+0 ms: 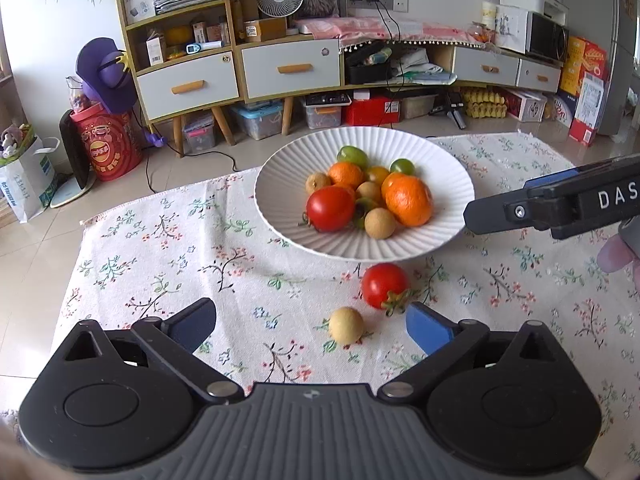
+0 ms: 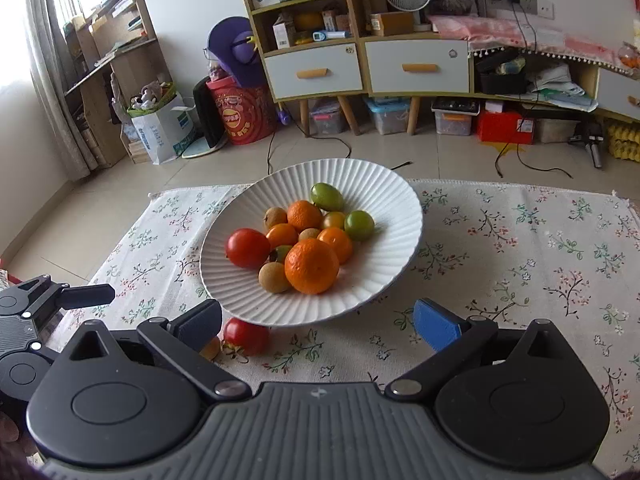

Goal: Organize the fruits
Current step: 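Withdraw both tools toward the red tomato and pale yellow fruit, then grasp the pale yellow fruit with the left tool while the right tool grasps the red tomato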

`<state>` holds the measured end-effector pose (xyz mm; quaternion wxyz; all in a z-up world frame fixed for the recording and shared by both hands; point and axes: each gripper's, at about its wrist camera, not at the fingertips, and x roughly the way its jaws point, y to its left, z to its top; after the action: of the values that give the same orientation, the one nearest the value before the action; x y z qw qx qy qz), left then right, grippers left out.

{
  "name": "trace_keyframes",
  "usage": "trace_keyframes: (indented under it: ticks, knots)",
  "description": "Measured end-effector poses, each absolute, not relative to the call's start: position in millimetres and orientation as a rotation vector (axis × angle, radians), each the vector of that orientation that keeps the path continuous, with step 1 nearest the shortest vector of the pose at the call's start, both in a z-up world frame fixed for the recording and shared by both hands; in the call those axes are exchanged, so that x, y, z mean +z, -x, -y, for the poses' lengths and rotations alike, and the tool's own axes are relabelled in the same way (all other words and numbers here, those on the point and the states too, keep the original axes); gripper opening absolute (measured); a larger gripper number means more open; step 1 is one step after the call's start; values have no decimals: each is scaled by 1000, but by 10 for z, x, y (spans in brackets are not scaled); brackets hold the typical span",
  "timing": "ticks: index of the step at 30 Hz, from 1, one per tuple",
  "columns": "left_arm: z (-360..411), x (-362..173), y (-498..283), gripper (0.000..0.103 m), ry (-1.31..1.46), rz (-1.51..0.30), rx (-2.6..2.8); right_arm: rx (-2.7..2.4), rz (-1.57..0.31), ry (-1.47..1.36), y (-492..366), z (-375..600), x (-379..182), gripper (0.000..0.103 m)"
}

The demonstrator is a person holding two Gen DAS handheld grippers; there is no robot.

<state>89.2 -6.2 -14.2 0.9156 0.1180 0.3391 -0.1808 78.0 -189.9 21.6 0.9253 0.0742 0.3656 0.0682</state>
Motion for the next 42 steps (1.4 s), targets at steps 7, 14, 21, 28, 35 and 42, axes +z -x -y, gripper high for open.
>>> trace_keyframes:
  ticks: [7,14,21,28,35,42]
  knots:
    - [15,-279,-839,97,-305,-721,-371,153,-763,-126,-669,1811,67,102]
    - [-52,-473,-834,97,-352,-748,-358,155,-768,-43,-554,1771,-91,102]
    - [-62,-533,-879,97,-301,-758,-358,148,-774,2,-536,1771,-174,102]
    - [9,-520,-962,74,-227,-751,-394,143,-784,8,-552,1777,-234,102]
    - [59,-487,-1035,39,-146,-763,-430,141,-784,21,-558,1743,-257,102]
    - [107,-462,-1069,17,-145,-769,-441,139,-783,19,-593,1691,-245,102]
